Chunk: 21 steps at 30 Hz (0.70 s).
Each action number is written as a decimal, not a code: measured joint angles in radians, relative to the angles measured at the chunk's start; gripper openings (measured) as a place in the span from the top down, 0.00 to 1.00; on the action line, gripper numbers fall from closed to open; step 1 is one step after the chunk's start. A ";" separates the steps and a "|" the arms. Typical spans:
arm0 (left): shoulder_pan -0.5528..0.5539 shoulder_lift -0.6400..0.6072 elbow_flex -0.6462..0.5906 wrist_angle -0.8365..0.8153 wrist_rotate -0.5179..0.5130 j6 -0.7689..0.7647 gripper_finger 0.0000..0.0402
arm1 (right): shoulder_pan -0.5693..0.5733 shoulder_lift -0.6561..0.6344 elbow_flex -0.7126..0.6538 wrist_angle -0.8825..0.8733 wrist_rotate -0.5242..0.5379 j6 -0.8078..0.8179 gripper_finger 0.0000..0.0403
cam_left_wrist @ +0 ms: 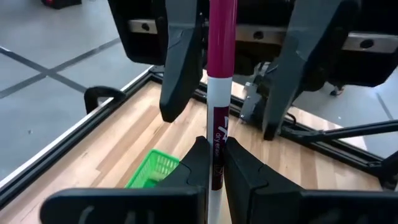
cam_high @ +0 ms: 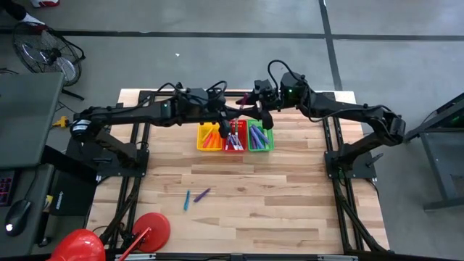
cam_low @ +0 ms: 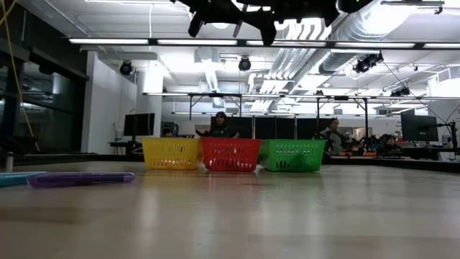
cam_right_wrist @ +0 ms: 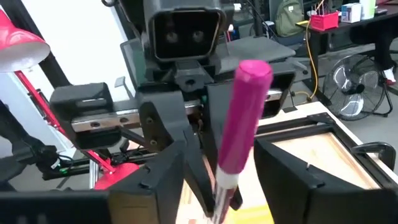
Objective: Pick & Place Markers
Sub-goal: Put the purple marker into the red bin
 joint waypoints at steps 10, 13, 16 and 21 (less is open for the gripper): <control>0.001 0.000 -0.001 0.052 0.027 0.014 0.95 | 0.000 0.000 0.000 0.008 0.000 -0.005 0.78; 0.001 0.000 -0.001 0.051 0.031 0.015 0.95 | 0.000 0.000 0.000 0.018 -0.002 -0.004 0.86; 0.001 0.000 -0.001 0.052 0.035 0.016 0.95 | 0.000 0.000 0.000 0.022 -0.008 0.006 0.92; 0.001 0.000 -0.001 0.052 0.045 0.016 0.95 | 0.000 0.000 0.000 0.024 -0.029 0.006 0.93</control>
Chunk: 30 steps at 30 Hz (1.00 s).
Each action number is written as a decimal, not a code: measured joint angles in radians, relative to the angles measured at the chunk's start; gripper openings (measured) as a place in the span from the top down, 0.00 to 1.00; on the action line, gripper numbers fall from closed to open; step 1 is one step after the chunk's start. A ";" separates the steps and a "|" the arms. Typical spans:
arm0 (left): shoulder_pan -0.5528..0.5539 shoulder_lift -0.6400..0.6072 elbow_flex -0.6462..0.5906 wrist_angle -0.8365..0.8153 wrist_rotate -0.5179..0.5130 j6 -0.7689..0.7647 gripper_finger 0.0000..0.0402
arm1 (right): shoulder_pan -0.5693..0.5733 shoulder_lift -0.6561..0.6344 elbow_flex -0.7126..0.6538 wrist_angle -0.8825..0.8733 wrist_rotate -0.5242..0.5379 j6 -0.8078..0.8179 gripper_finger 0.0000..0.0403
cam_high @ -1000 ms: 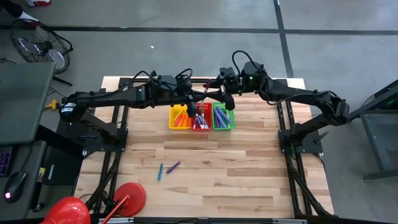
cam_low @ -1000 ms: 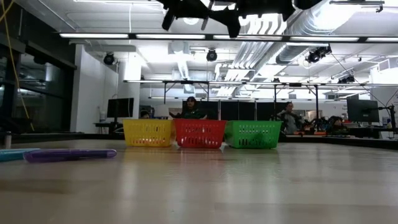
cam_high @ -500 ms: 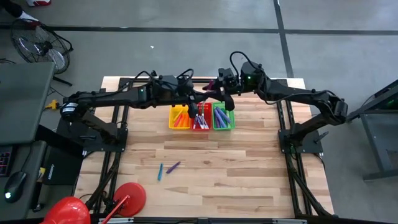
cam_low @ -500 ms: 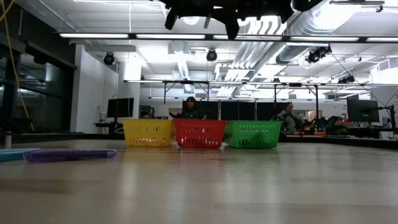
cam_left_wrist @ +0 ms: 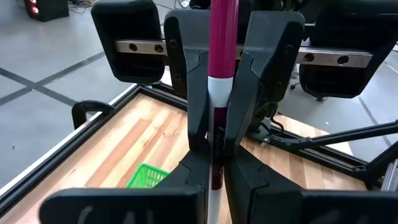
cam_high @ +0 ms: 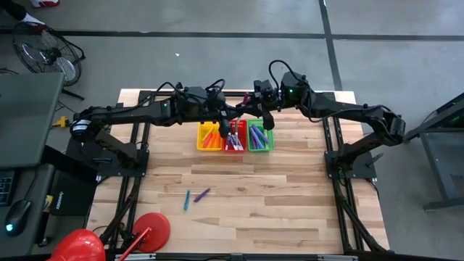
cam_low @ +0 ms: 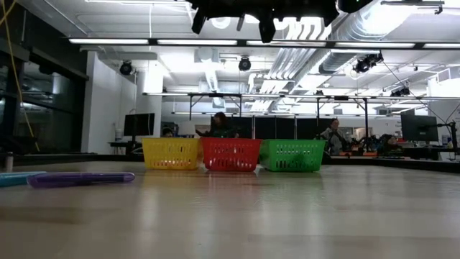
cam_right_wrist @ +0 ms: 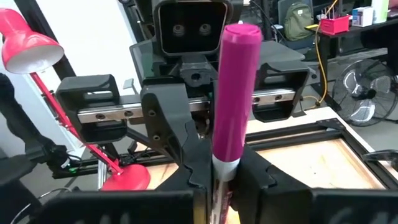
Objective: Pick & Place Markers
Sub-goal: Put the purple marker into the red bin
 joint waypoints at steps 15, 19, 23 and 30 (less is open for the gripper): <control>-0.001 -0.001 0.000 -0.082 -0.013 -0.001 0.62 | -0.001 0.000 0.000 0.005 0.012 -0.002 0.93; -0.001 -0.005 0.000 -0.153 -0.040 -0.003 0.57 | -0.005 0.000 0.000 -0.006 0.023 -0.002 0.93; -0.001 -0.043 0.000 -0.276 -0.167 -0.013 0.57 | -0.026 0.000 0.000 -0.058 0.036 0.005 0.93; -0.001 -0.126 -0.001 -0.485 -0.419 -0.065 0.57 | -0.052 0.002 0.000 -0.216 0.114 0.112 0.93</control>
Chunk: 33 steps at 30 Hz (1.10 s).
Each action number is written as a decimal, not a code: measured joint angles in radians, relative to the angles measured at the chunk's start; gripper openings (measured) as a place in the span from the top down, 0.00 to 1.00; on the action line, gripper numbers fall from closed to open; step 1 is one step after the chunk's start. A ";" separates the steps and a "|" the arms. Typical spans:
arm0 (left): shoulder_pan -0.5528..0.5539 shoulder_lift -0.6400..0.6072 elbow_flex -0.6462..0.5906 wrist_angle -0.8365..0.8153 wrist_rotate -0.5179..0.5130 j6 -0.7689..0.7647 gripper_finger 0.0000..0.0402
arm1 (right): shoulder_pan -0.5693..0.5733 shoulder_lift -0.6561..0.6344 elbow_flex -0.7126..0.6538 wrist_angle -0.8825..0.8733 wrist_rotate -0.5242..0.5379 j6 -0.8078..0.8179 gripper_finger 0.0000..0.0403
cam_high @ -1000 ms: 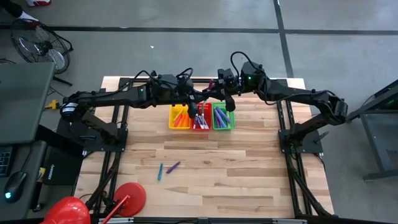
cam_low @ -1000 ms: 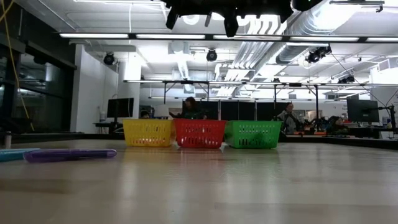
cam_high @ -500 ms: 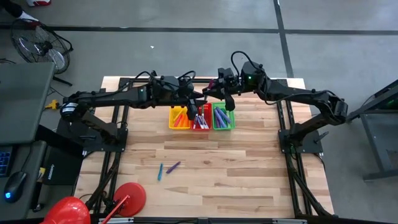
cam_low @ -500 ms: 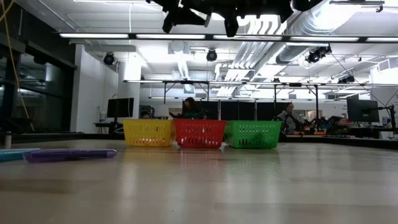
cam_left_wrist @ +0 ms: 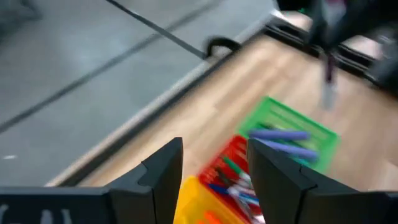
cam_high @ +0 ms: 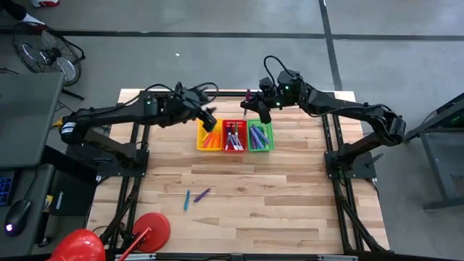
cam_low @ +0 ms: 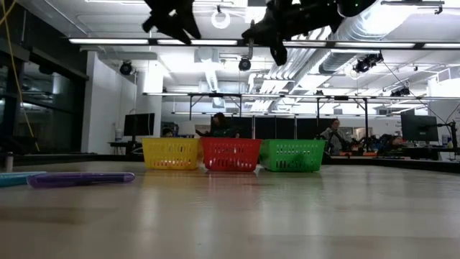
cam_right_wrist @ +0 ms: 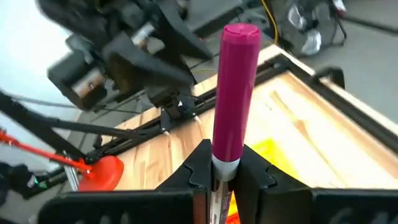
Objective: Pick & Place Markers
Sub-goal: Put the purple marker into the red bin
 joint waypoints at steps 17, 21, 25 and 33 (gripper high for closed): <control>0.000 -0.043 0.000 -0.079 -0.177 -0.024 0.56 | 0.064 0.250 0.000 -0.025 0.063 0.413 0.93; 0.000 -0.048 0.000 -0.108 -0.214 -0.076 0.56 | 0.090 0.279 0.000 -0.067 0.112 0.451 0.93; 0.000 -0.081 0.003 -0.134 -0.274 -0.102 0.56 | 0.095 0.292 0.000 -0.120 0.188 0.526 0.93; 0.001 -0.130 0.000 -0.152 -0.291 -0.009 0.56 | 0.084 0.292 0.012 -0.187 0.352 0.677 0.93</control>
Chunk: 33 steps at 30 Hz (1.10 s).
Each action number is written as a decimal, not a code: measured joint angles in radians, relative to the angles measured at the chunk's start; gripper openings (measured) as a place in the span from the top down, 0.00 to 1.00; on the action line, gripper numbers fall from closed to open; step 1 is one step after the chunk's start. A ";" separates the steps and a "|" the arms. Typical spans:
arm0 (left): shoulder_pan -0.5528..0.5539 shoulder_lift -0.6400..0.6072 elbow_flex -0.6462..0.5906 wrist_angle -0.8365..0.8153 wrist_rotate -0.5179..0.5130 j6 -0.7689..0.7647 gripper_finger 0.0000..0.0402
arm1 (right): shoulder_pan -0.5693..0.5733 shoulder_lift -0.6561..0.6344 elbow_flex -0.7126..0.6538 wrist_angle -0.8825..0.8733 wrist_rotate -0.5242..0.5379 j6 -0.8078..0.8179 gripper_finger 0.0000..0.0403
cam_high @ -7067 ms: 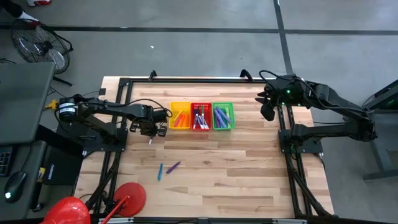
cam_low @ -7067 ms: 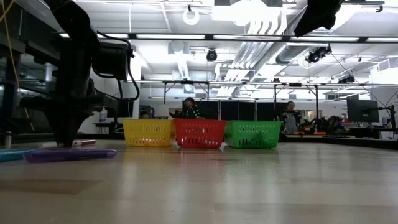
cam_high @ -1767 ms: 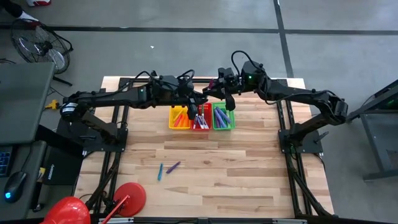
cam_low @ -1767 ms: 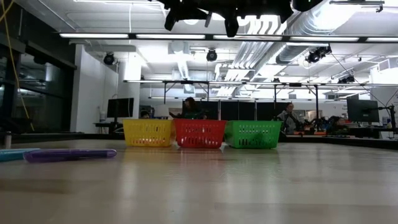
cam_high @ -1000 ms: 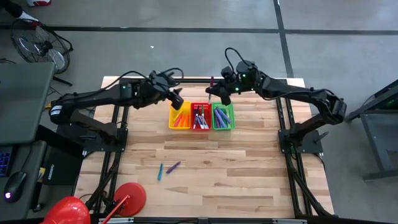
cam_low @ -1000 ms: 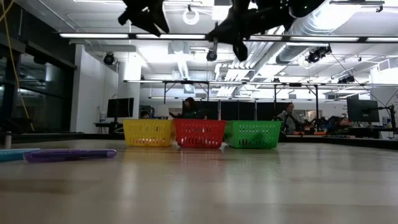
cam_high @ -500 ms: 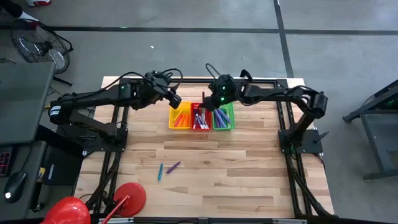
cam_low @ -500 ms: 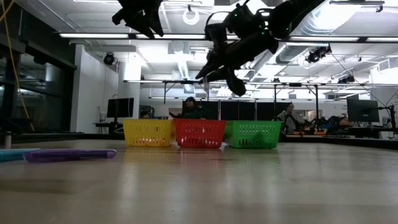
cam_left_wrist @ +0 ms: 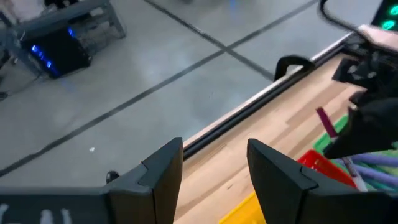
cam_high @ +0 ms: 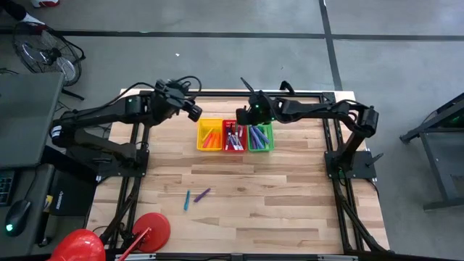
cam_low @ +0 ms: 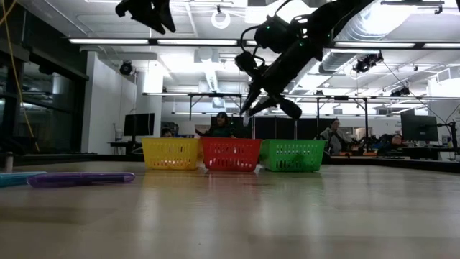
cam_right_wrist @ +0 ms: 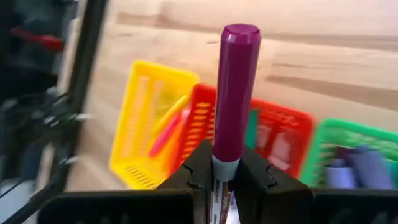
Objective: Pick & Place Markers
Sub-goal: Put the purple marker into the red bin
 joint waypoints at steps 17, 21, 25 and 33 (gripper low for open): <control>0.000 -0.021 0.001 0.061 0.205 0.113 0.56 | 0.099 0.211 0.392 -0.461 0.114 0.045 0.93; 0.000 -0.021 0.001 0.060 0.204 0.144 0.56 | 0.121 0.303 0.492 -0.529 0.132 0.033 0.93; 0.000 -0.021 0.001 0.042 0.205 0.148 0.56 | 0.127 0.333 0.521 -0.541 0.128 0.058 0.93; 0.000 -0.021 0.001 -0.016 0.206 0.144 0.56 | 0.127 0.335 0.511 -0.601 0.140 0.103 0.91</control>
